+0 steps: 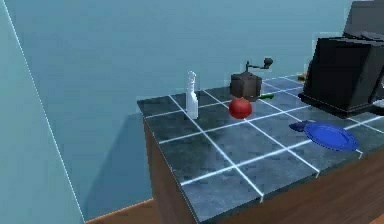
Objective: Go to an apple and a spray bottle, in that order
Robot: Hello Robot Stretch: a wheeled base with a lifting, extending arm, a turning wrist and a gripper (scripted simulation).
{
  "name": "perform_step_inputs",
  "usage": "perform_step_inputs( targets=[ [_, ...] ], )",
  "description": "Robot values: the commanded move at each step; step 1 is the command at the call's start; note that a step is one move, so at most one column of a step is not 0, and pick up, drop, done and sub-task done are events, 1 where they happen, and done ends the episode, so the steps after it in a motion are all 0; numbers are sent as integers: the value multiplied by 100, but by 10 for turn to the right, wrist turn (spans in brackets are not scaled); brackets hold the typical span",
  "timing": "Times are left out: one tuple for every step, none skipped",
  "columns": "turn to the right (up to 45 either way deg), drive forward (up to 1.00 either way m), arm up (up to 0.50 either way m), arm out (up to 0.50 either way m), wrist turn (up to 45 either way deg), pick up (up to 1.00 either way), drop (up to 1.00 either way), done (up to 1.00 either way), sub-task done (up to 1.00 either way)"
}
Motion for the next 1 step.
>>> perform_step_inputs(
  targets=[
    [0,0,0,0,0,0,0,100,0]
  ],
)
